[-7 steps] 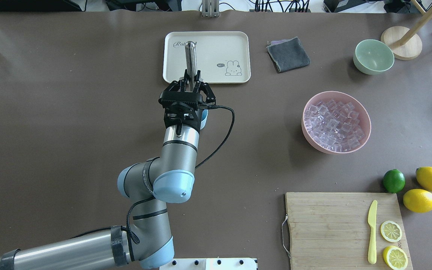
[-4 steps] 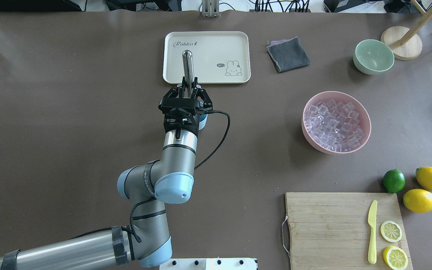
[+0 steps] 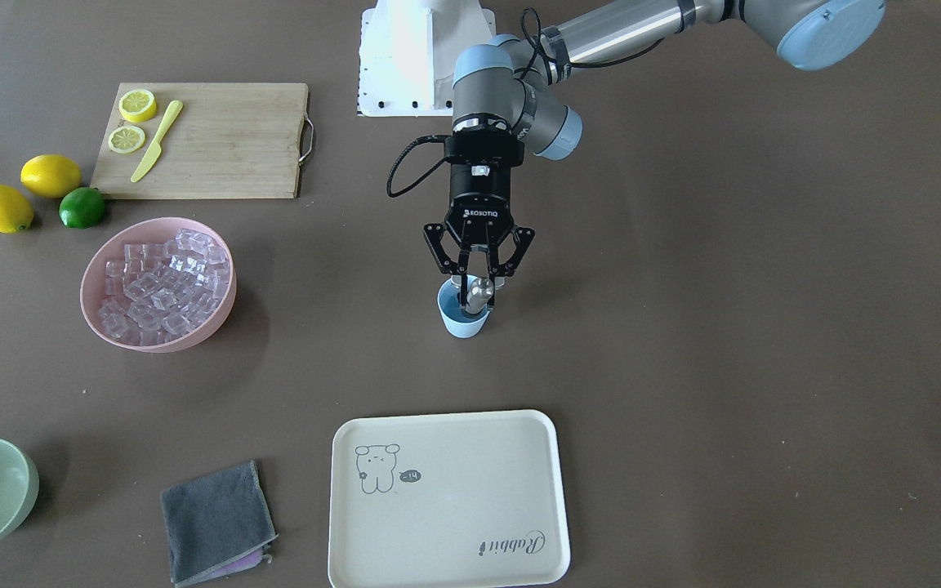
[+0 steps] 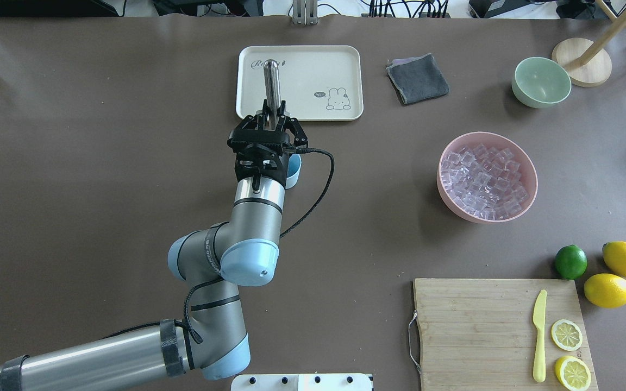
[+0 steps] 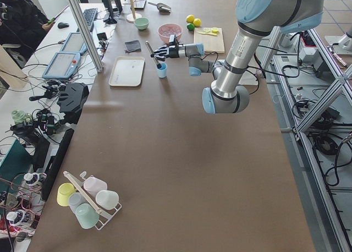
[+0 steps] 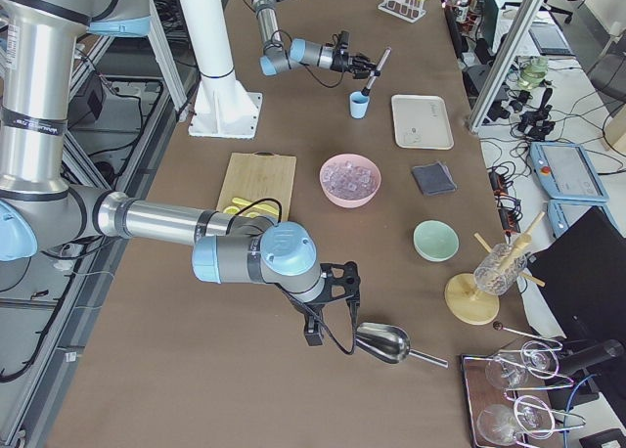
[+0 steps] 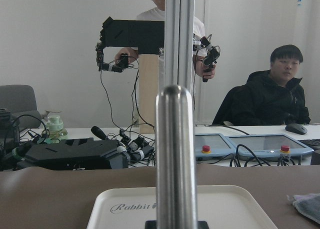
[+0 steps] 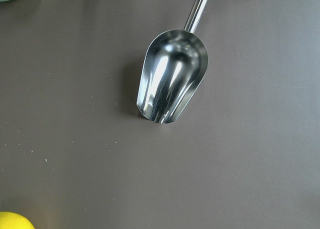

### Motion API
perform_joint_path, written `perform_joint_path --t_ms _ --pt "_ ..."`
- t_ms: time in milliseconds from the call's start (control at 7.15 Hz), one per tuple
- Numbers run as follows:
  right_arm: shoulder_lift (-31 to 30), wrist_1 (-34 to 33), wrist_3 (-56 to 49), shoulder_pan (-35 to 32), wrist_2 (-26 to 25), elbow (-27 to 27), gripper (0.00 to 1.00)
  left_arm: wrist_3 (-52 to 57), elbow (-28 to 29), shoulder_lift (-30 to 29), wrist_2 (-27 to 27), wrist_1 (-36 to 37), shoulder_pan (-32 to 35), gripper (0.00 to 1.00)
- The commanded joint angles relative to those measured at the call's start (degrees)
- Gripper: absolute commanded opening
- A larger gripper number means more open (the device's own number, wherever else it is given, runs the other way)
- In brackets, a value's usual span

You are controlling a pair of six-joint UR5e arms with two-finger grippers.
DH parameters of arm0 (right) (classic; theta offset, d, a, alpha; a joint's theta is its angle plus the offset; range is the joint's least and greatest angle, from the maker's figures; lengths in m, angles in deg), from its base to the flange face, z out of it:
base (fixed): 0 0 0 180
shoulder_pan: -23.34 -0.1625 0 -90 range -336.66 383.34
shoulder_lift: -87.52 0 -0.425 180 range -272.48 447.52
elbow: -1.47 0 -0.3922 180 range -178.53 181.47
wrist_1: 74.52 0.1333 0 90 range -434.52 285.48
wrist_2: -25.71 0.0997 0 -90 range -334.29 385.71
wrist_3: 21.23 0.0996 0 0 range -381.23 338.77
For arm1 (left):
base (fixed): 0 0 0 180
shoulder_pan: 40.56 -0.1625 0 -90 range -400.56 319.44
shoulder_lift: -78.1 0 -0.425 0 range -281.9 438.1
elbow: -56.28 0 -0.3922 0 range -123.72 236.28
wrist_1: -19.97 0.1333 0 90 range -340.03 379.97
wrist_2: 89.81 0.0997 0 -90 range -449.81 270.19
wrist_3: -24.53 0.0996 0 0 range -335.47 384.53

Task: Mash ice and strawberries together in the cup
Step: 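Press the pestle rod down and up inside the cup with the left gripper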

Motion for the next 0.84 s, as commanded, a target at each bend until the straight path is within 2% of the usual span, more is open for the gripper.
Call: perform_joint_path --t_ms 0,699 --pt "0.1 0.0 0.0 0.0 0.1 0.1 1.0 1.7 -1.6 0.0 -0.8 0.1 0.8 0.26" --pt "0.0 0.0 0.0 0.0 0.0 0.2 1.0 -0.7 -0.1 0.5 -0.8 -0.2 -1.7 0.26"
